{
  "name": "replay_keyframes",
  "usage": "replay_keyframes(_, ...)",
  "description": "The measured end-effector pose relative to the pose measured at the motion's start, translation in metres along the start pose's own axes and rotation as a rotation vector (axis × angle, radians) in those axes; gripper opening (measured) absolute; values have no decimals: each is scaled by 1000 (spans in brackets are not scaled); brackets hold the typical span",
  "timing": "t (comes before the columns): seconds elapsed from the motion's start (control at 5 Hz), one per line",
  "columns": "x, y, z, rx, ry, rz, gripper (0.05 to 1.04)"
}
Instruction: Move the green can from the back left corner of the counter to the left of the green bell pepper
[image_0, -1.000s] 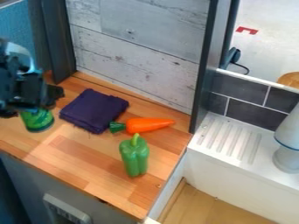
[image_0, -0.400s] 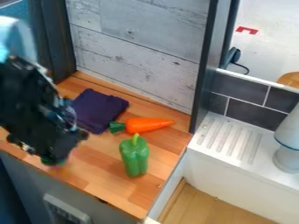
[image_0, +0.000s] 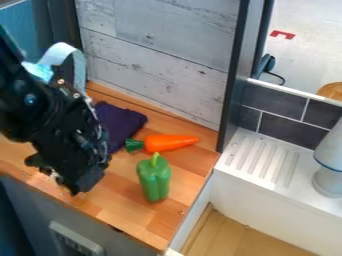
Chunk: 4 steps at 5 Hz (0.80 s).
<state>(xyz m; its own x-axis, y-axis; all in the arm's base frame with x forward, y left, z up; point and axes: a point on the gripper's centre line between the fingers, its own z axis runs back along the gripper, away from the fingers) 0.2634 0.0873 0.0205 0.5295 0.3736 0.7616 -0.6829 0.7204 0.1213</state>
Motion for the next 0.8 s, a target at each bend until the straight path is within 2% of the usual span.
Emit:
replay_keyframes(0.2, 7, -5, -4, 2, -17, 25, 902)
replay_keyframes(0.4, 17, -8, -4, 5, -34, 39, 1010)
replay_keyframes(0.6, 52, -7, 13, -47, -81, 102, 1007)
replay_keyframes(0.8, 75, -2, 24, -84, -74, 161, 1006)
